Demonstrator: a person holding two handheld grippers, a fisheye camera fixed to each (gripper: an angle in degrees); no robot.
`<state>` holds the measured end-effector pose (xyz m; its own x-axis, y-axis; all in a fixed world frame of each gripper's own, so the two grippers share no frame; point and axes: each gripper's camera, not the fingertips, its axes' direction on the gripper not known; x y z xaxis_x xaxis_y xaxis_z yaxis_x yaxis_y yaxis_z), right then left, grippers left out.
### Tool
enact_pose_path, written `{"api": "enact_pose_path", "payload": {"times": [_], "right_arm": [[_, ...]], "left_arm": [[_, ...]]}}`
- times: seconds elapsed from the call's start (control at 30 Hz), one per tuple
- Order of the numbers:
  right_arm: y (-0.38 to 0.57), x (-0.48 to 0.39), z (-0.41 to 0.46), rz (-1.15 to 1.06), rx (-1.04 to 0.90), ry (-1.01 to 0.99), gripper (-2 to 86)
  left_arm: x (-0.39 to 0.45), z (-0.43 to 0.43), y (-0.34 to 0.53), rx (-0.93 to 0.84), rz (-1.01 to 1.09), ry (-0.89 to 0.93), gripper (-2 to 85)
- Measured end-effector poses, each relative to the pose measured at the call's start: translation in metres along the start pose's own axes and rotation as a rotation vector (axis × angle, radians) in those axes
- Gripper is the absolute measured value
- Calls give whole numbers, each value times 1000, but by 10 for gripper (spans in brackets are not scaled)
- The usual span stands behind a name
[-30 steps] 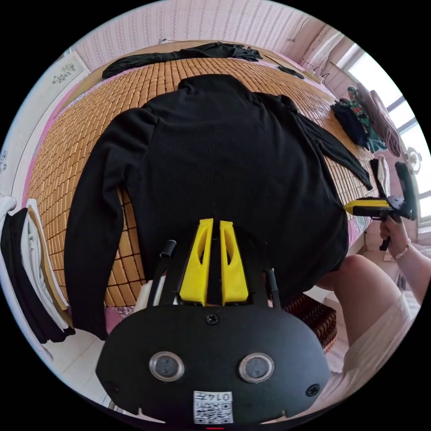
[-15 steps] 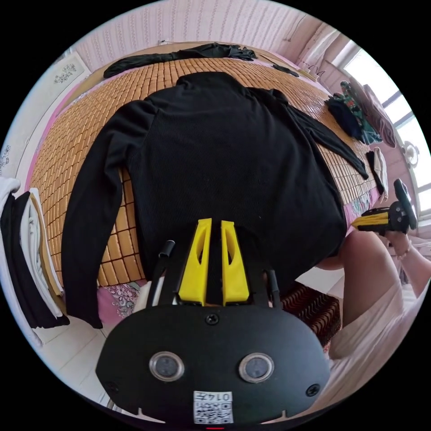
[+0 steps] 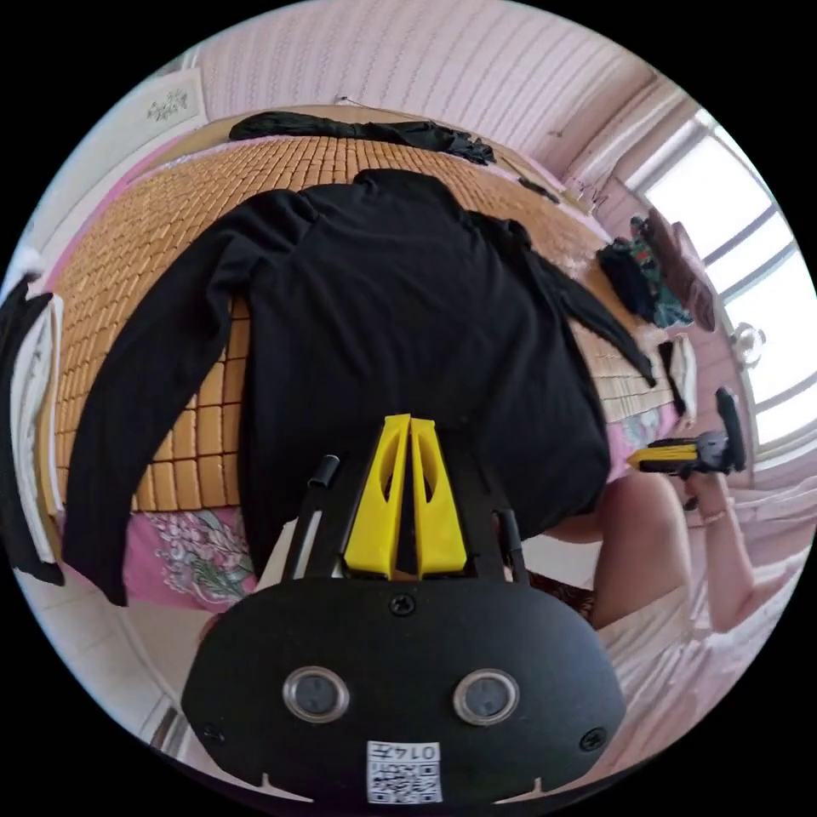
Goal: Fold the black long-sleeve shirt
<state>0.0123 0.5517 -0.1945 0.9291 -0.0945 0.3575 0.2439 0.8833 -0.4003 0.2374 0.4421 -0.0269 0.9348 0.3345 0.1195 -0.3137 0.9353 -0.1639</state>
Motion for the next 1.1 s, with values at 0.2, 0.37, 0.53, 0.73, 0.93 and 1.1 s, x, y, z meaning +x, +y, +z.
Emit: {"api": "enact_pose_path", "payload": {"times": [0.2, 0.37, 0.53, 0.73, 0.93, 1.1], "right_arm": [[60, 52, -76, 304, 442, 233, 42], [73, 145, -121, 557, 665, 313, 92], [94, 195, -121, 734, 746, 434, 90], [108, 246, -121, 805, 744, 275, 132], [109, 264, -127, 868, 723, 263, 140], [120, 280, -131, 920, 683, 239, 138]], "left_arm": [[41, -42, 40, 180, 93, 259, -7], [134, -45, 25, 226, 338, 74, 1], [247, -8, -13, 251, 560, 52, 47], [379, 83, -54, 134, 833, 41, 65], [491, 193, -86, 34, 1009, 13, 76], [548, 255, -115, -22, 972, 37, 78]]}}
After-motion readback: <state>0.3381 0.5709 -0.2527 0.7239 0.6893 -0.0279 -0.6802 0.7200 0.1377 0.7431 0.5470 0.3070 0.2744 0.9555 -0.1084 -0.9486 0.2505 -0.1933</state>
